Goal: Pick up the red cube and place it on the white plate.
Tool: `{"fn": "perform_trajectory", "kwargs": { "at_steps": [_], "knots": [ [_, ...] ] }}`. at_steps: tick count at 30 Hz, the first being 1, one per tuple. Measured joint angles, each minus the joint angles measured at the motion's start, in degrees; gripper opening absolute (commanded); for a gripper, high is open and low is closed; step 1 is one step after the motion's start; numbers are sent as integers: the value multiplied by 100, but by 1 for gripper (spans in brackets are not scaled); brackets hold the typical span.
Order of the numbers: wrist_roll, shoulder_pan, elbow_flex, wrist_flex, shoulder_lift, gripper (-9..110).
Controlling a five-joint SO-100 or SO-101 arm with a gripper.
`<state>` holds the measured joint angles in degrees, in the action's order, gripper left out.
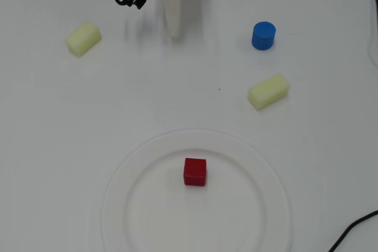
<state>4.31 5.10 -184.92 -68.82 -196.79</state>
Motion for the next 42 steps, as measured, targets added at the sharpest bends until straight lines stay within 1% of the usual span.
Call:
{"fn": "perform_trajectory", "kwargs": {
  "at_steps": [6, 12, 20, 28, 30, 31, 42],
  "knots": [
    [-53, 9, 0, 0, 0, 0],
    [-633, 580, 0, 0, 0, 0],
    [-659, 668, 0, 0, 0, 0],
    [-167, 105, 0, 0, 0, 0],
    [-18, -105, 0, 0, 0, 4],
    [26, -105, 0, 0, 0, 6],
    [79, -132, 0, 0, 0, 6]
  ]
}}
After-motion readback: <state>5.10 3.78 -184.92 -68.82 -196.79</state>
